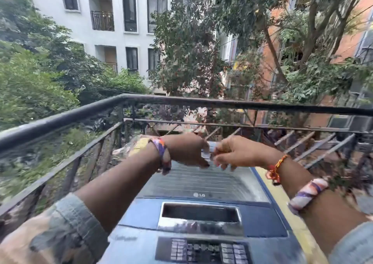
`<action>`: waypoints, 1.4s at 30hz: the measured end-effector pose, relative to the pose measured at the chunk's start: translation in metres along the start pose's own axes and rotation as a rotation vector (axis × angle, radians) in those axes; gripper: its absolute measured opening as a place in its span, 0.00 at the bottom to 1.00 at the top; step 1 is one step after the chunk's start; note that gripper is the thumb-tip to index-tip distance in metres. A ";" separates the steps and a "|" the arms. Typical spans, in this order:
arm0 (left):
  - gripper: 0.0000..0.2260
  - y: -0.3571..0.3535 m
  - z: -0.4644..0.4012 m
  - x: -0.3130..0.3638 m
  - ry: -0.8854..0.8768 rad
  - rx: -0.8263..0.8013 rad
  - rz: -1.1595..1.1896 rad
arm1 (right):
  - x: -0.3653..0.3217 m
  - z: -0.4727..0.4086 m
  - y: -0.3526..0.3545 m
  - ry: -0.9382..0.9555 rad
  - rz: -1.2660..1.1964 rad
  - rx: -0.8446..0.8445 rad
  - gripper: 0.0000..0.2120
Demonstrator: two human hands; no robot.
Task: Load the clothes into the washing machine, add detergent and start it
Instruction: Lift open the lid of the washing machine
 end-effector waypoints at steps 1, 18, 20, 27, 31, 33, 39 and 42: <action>0.17 -0.025 0.003 -0.001 0.030 -0.154 0.007 | 0.007 0.001 -0.021 -0.045 0.003 -0.106 0.07; 0.14 -0.157 0.028 0.009 -0.021 -0.398 0.158 | 0.031 0.024 -0.139 -0.015 0.198 -0.494 0.12; 0.15 -0.154 0.028 0.012 -0.037 -0.395 0.170 | 0.028 0.023 -0.137 -0.023 0.252 -0.481 0.15; 0.22 -0.092 0.016 0.017 -0.121 -0.270 0.119 | 0.007 0.012 -0.088 0.016 0.385 -0.336 0.25; 0.18 -0.042 0.003 0.007 -0.072 -0.177 0.053 | -0.016 0.002 -0.044 0.062 0.431 -0.208 0.34; 0.16 -0.018 -0.004 0.002 -0.058 -0.146 0.026 | -0.025 -0.003 -0.026 0.070 0.428 -0.181 0.32; 0.14 0.038 -0.029 -0.022 -0.001 -0.063 0.025 | -0.033 -0.024 0.037 0.042 0.504 -0.028 0.24; 0.13 0.065 -0.040 -0.033 0.036 -0.009 0.009 | -0.036 -0.032 0.065 0.027 0.492 0.062 0.17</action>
Point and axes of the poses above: each hand's wrist, its own z-axis away from the middle knuckle, its own y-axis out of the back of the hand, x = y × z, the point moved 9 cm from there along -z, towards the middle knuckle, and after that the axes turned 2 degrees about -x, right-handed, at the moved point
